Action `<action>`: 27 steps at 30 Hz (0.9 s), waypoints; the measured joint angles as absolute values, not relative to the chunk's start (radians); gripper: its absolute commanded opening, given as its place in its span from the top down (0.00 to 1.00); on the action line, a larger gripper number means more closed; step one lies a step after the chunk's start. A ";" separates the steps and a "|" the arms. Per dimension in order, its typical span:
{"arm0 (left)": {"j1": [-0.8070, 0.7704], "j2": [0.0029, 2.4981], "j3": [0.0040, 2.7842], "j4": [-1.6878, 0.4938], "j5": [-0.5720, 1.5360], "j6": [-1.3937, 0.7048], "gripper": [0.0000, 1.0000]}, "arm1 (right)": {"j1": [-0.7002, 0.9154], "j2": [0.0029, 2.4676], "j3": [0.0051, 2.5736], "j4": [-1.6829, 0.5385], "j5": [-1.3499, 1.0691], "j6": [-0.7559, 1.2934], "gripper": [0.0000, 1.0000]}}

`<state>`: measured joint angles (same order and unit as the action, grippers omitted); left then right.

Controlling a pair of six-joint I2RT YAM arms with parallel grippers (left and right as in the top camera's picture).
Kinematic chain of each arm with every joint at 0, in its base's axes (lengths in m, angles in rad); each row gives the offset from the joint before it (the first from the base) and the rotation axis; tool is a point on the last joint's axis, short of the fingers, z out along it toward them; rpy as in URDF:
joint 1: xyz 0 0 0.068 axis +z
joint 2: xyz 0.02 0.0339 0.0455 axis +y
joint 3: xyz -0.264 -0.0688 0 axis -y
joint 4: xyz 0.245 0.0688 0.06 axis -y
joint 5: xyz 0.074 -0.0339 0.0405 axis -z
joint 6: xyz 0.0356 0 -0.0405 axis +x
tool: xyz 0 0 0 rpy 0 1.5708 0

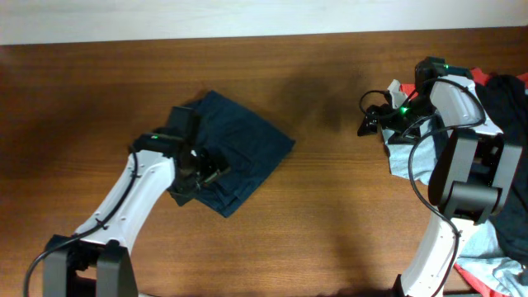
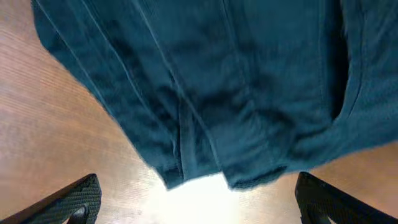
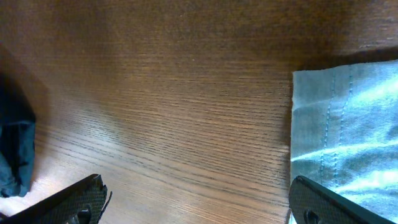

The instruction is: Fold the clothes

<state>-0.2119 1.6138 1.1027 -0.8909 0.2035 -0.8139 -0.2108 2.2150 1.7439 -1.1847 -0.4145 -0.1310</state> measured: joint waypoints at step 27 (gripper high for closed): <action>-0.203 1.698 1.007 -0.710 0.103 -1.018 0.01 | -0.211 2.215 1.744 -1.185 -0.415 -0.131 0.01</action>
<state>-0.2028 1.6981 1.0069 -0.7101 0.1028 -1.0183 -0.2108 2.2150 1.7439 -1.1847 -0.4149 -0.1310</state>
